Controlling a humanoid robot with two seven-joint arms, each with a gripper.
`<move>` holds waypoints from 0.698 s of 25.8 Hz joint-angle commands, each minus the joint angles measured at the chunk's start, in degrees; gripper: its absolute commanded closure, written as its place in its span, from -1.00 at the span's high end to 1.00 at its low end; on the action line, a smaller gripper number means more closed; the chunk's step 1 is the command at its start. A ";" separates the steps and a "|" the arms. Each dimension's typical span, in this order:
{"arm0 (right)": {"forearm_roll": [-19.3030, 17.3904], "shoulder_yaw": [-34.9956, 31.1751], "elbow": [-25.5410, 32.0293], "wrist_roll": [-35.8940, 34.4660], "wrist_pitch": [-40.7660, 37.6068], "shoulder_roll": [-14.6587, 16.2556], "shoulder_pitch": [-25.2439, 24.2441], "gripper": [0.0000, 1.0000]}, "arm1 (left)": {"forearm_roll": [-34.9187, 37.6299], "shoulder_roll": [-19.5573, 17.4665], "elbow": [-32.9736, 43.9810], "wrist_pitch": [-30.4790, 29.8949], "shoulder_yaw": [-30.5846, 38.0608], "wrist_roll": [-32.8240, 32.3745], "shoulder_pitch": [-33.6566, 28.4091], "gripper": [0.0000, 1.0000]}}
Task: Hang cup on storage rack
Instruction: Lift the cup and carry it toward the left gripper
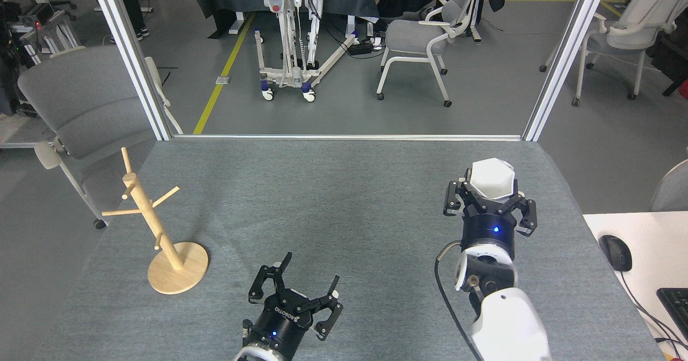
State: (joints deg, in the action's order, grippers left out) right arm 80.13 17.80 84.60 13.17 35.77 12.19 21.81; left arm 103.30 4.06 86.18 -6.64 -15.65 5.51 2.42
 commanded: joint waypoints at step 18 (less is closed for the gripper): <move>2.05 17.44 0.48 6.87 15.64 -10.43 2.18 -0.50 | -6.09 3.85 -18.32 -5.13 -8.78 -4.28 17.09 0.98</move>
State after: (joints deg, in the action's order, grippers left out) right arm 82.08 34.45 85.28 18.72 51.27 2.17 23.88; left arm 100.59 7.79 70.29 -11.60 -24.70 2.82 17.48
